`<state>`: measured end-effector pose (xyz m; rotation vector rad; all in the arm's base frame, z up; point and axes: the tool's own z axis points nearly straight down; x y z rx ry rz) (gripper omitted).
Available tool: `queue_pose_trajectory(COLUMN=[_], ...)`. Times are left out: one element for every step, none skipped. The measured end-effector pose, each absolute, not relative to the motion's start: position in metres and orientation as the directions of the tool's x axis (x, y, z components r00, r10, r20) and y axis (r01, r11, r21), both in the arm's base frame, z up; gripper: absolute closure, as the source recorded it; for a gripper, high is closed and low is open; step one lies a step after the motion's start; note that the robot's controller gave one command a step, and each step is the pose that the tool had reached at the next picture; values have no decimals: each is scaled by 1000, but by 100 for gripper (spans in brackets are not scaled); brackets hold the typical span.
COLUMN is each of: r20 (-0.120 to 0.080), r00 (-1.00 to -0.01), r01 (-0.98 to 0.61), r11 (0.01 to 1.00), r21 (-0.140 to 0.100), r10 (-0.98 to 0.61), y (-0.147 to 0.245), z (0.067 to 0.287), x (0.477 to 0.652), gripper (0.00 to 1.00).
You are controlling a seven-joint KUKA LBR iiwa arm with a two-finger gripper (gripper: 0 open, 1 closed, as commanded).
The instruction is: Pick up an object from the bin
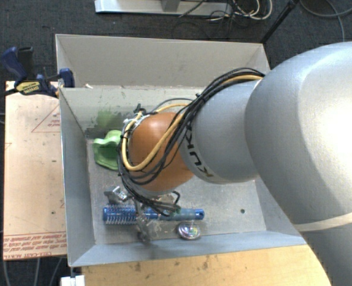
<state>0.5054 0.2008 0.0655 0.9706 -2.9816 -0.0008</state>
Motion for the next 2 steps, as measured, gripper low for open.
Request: queue_pose_trajectory(r20=[1, -7], r00=[-809, -792], r01=[-588, -610], r11=[809, 792], r21=[2, -6], r10=[-588, -610], y=[202, 73], z=[69, 211], x=[506, 513], gripper=[100, 100])
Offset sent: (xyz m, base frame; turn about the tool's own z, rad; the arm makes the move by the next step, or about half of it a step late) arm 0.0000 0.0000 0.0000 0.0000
